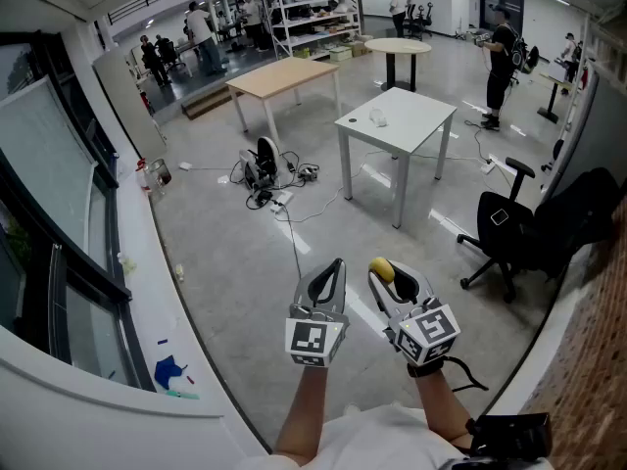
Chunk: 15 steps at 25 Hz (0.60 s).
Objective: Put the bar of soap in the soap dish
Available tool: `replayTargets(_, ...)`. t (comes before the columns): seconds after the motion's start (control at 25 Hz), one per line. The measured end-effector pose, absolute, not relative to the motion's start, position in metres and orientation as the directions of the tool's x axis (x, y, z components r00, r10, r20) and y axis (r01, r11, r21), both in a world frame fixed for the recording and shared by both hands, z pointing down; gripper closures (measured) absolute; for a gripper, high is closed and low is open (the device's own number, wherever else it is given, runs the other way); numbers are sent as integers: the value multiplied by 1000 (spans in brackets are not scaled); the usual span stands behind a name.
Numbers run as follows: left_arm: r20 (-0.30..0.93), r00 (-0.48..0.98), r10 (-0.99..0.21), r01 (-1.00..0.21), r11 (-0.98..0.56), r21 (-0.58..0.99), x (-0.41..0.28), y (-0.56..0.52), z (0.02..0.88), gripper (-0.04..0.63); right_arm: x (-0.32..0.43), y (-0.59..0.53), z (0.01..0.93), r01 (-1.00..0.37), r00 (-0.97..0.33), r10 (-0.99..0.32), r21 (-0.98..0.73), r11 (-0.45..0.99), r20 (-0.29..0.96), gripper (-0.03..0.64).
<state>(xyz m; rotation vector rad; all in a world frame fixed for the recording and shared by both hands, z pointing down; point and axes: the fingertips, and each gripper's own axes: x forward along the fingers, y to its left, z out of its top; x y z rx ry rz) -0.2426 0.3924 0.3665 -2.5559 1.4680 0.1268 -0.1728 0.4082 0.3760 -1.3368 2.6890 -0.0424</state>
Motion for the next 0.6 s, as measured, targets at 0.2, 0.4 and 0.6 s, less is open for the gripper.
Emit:
replayTargets(0.2, -168, 499, -850, -866, -492, -84, -233, 392, 372, 595, -160, 408, 383, -796, -589, -803, -102, 596, -97, 489)
replayTargets(0.4, -128, 483, -866, -874, -468, -131, -225, 391, 383, 595, -147, 410, 389, -800, -582, -809, -118, 588, -85, 489)
replayTargets(0.6, -86, 457, -885, -886, -445, -132, -226, 389, 400, 595, -138, 414, 393, -795, -584, -807, -142, 590, -85, 489)
